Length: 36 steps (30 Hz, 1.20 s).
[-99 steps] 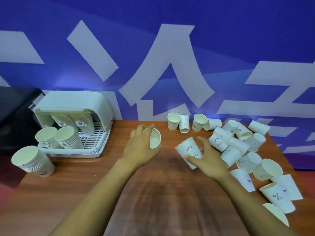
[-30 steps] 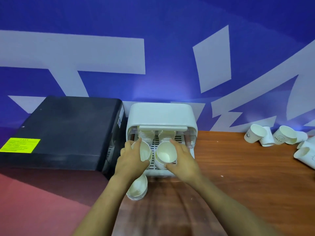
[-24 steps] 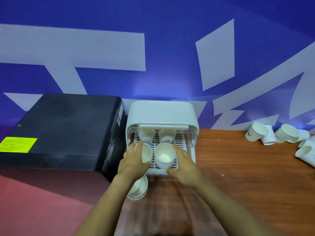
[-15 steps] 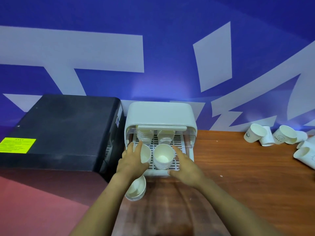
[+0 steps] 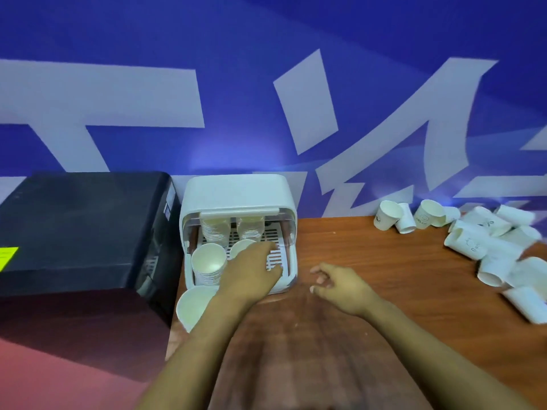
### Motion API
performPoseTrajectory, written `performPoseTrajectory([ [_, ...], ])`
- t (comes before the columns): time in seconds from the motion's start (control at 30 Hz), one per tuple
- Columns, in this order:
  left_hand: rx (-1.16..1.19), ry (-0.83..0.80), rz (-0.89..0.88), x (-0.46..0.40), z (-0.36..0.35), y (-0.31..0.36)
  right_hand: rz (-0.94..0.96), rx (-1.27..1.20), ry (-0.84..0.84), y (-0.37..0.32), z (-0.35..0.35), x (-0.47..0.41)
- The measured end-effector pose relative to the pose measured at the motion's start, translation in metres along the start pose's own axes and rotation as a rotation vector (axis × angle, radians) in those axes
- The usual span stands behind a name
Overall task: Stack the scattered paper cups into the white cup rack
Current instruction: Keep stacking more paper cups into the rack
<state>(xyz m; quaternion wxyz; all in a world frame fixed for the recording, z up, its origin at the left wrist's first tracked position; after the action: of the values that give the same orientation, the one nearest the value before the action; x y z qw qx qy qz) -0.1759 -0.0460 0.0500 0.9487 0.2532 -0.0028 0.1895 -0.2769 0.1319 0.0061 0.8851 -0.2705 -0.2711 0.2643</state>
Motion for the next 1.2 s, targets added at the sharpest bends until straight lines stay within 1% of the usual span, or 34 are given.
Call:
performPoseTrajectory([
  [0.1, -0.002, -0.068, -0.025, 0.004, -0.02, 0.02, -0.02, -0.022, 0.024, 0.02, 0.017, 0.014],
  [0.27, -0.034, -0.072, -0.055, -0.006, -0.038, 0.066, -0.037, -0.074, 0.072, 0.064, 0.052, 0.027],
  [0.4, -0.071, -0.083, -0.051, -0.019, -0.066, 0.116, -0.029, -0.096, 0.052, 0.106, 0.087, 0.035],
  [0.53, -0.084, -0.117, -0.036, -0.036, -0.1, 0.18, -0.039, -0.079, 0.029, 0.161, 0.137, 0.043],
  [0.63, -0.091, -0.095, -0.03, -0.052, -0.119, 0.225, -0.041, -0.067, 0.039, 0.2, 0.175, 0.041],
  [0.73, -0.069, -0.091, 0.0, -0.061, -0.139, 0.255, -0.052, -0.053, 0.013, 0.233, 0.2, 0.037],
  [0.93, -0.073, -0.095, 0.038, -0.083, -0.158, 0.288, -0.039, -0.059, 0.012, 0.268, 0.233, 0.022],
  [1.2, -0.101, -0.105, 0.06, -0.133, -0.162, 0.306, -0.043, -0.06, 0.073, 0.283, 0.262, -0.018],
])
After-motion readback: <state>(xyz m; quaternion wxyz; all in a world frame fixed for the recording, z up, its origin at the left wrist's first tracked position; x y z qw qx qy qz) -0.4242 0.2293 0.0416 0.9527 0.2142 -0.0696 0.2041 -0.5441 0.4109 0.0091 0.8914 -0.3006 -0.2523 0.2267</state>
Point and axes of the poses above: each hand's wrist, its own x-axis away from the middle knuckle, its own z-axis out of the back of the hand, y = z × x, the point moved 3 cm from there along -x, towards the middle knuckle, and after that the axes turned 6 degrees about -x, right-handed, at the moved point
